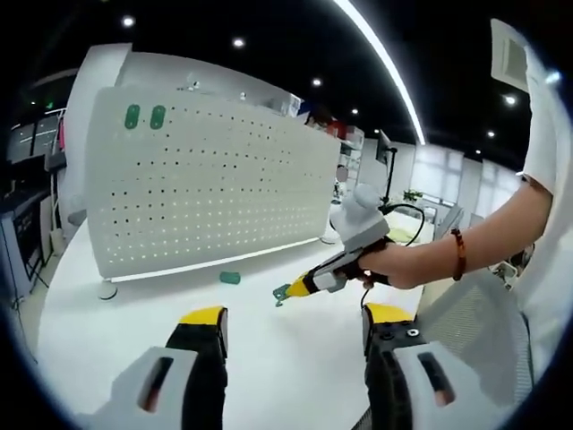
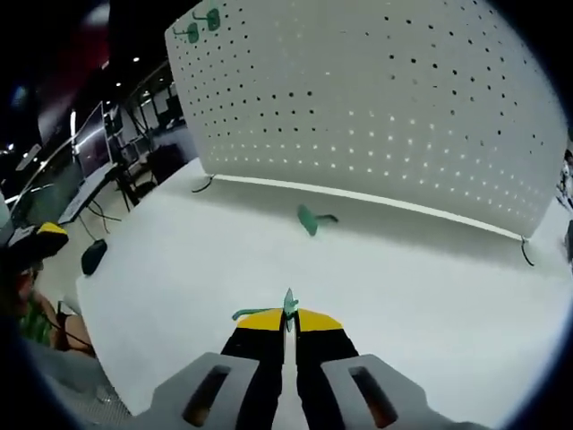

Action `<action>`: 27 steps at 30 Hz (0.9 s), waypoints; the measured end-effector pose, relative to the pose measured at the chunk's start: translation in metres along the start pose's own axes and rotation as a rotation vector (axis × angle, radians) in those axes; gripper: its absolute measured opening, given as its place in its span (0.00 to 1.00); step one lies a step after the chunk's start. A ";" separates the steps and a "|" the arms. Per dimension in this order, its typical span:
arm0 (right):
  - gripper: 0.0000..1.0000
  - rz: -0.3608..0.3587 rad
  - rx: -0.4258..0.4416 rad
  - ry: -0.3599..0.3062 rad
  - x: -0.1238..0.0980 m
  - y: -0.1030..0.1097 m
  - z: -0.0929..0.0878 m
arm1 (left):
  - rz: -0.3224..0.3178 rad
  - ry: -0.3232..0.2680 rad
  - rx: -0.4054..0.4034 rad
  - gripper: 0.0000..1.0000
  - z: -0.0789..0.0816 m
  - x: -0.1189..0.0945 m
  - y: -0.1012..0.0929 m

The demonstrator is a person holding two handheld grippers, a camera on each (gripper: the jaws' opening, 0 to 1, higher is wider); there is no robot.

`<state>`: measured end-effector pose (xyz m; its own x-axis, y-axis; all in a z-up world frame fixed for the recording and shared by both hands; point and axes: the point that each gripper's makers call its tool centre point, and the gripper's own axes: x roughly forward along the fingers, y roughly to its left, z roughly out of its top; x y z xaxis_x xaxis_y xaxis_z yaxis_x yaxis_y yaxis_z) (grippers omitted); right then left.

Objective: Insert the hook assembly into the mounting plate slot until the hook locks in place.

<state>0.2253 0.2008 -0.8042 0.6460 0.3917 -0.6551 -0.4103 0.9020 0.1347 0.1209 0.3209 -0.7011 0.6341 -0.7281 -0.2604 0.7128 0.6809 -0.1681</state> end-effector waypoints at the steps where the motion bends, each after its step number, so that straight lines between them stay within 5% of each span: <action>1: 0.02 0.005 0.001 0.006 -0.001 0.002 0.001 | 0.000 -0.001 0.005 0.61 0.000 0.000 -0.001; 27: 0.02 0.138 0.088 -0.099 -0.067 0.034 0.032 | 0.012 0.032 0.051 0.58 0.006 0.008 -0.035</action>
<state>0.1886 0.2113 -0.7323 0.6494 0.5247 -0.5504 -0.4444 0.8492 0.2853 0.1030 0.2913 -0.6912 0.6332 -0.7166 -0.2925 0.7203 0.6839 -0.1162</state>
